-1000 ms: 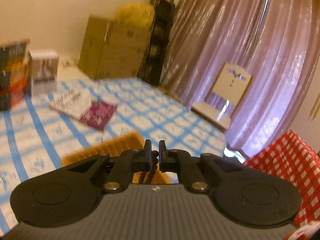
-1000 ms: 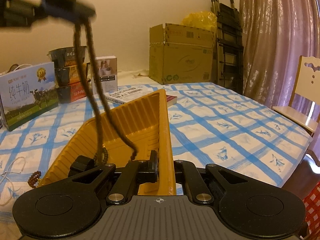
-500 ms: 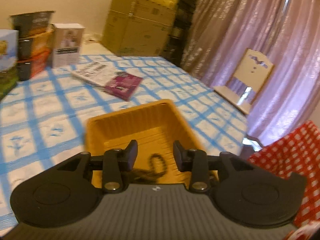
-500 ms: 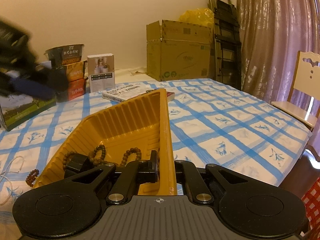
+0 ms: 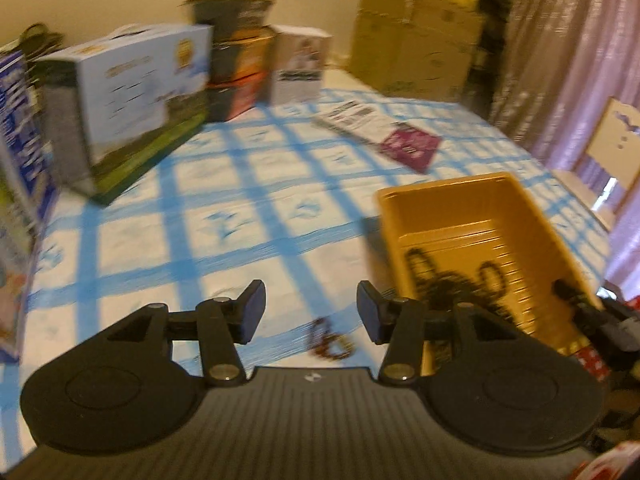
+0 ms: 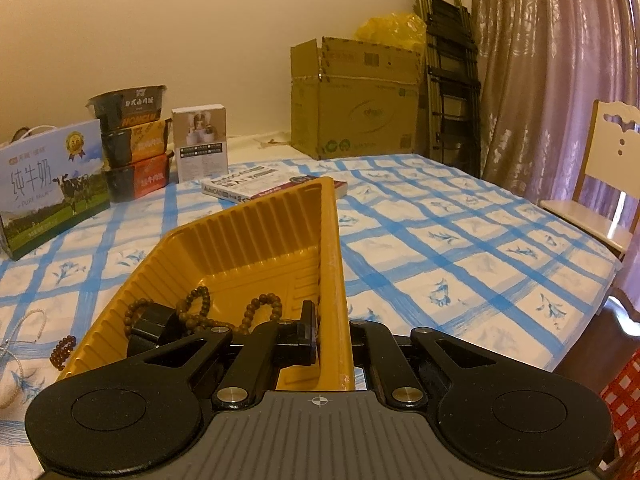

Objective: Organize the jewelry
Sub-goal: 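Move the open left tool back over the pearl strand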

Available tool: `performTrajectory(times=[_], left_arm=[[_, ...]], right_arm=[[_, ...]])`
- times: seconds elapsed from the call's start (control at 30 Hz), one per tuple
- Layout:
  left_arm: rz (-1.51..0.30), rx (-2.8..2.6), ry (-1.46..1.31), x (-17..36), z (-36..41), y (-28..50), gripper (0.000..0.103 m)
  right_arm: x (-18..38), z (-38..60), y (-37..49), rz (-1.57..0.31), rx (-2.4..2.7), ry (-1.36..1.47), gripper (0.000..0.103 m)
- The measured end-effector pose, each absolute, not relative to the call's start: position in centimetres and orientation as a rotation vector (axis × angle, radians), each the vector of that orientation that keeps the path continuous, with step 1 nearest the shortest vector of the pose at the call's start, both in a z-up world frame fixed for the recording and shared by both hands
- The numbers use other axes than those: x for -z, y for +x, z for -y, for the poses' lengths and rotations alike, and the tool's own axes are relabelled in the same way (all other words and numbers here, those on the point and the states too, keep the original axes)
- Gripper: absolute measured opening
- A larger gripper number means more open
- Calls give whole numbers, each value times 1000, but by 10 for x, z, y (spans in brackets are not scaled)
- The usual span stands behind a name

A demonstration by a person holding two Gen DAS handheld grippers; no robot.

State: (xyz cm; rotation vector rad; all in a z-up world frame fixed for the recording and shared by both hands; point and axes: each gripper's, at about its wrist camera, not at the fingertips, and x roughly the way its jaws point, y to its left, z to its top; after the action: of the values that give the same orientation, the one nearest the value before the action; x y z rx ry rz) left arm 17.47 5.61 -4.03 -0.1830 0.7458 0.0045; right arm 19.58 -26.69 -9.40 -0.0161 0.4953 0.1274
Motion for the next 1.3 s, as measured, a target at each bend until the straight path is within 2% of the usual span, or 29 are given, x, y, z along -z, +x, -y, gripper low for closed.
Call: performTrajectory(times=[0.27,0.8,1.3], left_arm=[[-806,-92,-186,61,-85,151,46],[-916,-139,-151,110,-87,141,46],[-936,-136,-113,129,-89,164,27]], right_arm=[[93,267,195,-496,-126,-19,5],[92,268,194,-499,-124,-27,5],[93,269,192,-502,-123,-29,5]])
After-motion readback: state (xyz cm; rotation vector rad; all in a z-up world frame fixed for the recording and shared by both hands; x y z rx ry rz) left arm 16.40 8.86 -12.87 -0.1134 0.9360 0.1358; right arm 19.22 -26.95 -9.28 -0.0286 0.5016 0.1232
